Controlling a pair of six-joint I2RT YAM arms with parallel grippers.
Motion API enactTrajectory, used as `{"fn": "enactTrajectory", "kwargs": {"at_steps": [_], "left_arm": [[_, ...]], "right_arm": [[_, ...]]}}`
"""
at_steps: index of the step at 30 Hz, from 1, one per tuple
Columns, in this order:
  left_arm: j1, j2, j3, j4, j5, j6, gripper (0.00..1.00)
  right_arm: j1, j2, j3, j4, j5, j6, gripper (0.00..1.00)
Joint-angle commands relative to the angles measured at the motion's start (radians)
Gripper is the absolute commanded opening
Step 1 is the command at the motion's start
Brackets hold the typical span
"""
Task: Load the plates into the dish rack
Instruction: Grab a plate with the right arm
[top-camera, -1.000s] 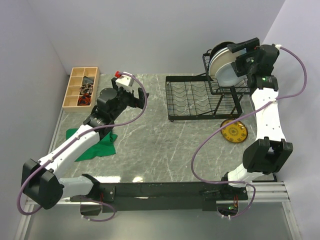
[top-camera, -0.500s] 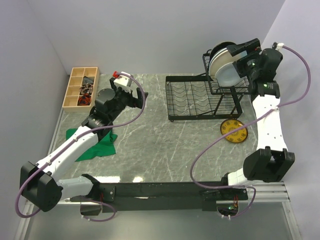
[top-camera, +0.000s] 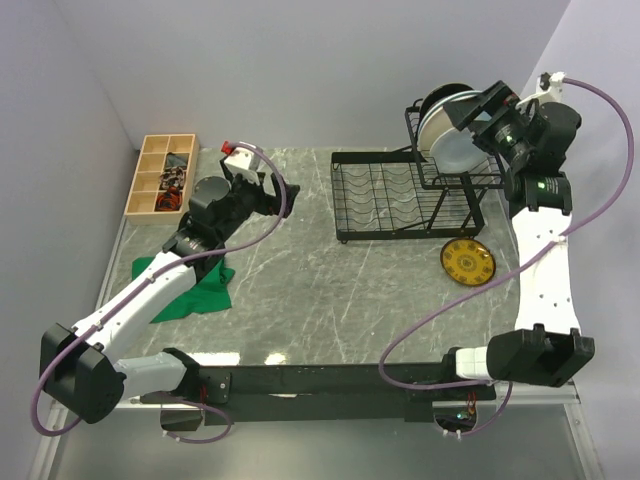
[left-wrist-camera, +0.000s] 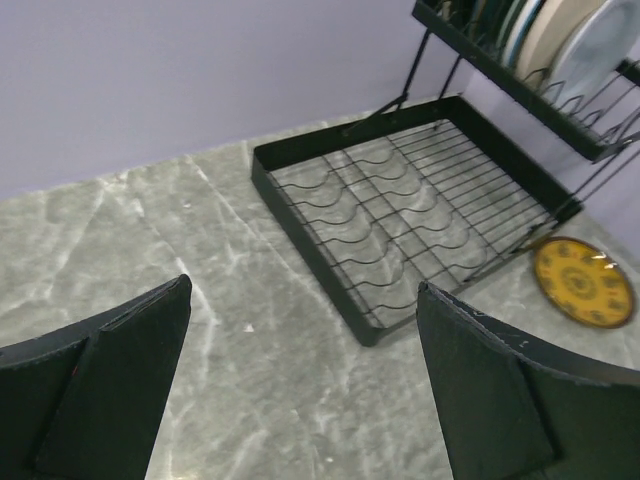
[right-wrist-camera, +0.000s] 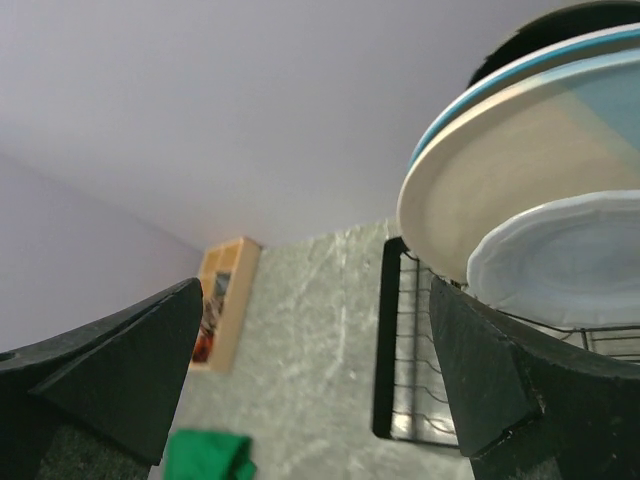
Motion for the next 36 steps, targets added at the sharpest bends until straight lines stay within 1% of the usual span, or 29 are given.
{"fn": "enactTrajectory", "kwargs": {"at_steps": [1,2,4,5,6,7,8,10,13,19,21,24,31,36], "left_arm": [[0.015,-0.017,-0.001,0.044,0.091,-0.146,0.99],[0.015,-0.014,-0.002,0.044,0.113,-0.184,0.99],[0.018,0.001,-0.004,0.046,0.177,-0.217,0.99],[0.020,0.015,-0.002,0.041,0.200,-0.255,0.99],[0.023,0.023,-0.001,0.040,0.217,-0.272,1.00],[0.024,0.029,0.004,0.037,0.260,-0.289,0.99],[0.026,0.044,0.007,0.029,0.277,-0.318,0.99],[0.030,0.057,0.011,0.023,0.309,-0.347,0.99],[0.032,0.078,0.016,0.020,0.371,-0.400,0.99],[0.032,0.106,0.012,-0.009,0.444,-0.472,1.00],[0.032,0.098,-0.008,-0.003,0.464,-0.505,0.99],[0.033,0.071,-0.042,0.006,0.467,-0.539,0.99],[0.033,-0.006,-0.122,0.021,0.440,-0.596,0.99],[0.033,-0.049,-0.163,0.029,0.412,-0.624,0.99]], "right_arm": [[-0.006,-0.103,-0.031,-0.032,-0.205,-0.276,1.00],[-0.006,-0.116,-0.050,-0.047,-0.234,-0.383,1.00],[-0.006,-0.152,-0.064,-0.116,-0.274,-0.463,1.00],[-0.006,-0.162,-0.078,-0.142,-0.297,-0.553,1.00],[-0.006,-0.184,-0.084,-0.205,-0.311,-0.600,1.00],[-0.006,-0.195,-0.092,-0.231,-0.319,-0.638,1.00],[-0.006,-0.207,-0.115,-0.252,-0.322,-0.710,1.00],[-0.006,-0.242,-0.129,-0.335,-0.316,-0.787,1.00],[-0.006,-0.278,-0.146,-0.450,-0.299,-0.959,1.00],[-0.006,-0.316,-0.193,-0.621,-0.209,-1.137,1.00],[-0.006,-0.311,-0.199,-0.699,-0.186,-1.201,1.00],[-0.006,-0.317,-0.231,-0.757,-0.157,-1.261,1.00],[-0.006,-0.414,-0.377,-0.782,-0.065,-1.396,1.00],[-0.006,-0.463,-0.478,-0.785,0.033,-1.433,1.00]]}}
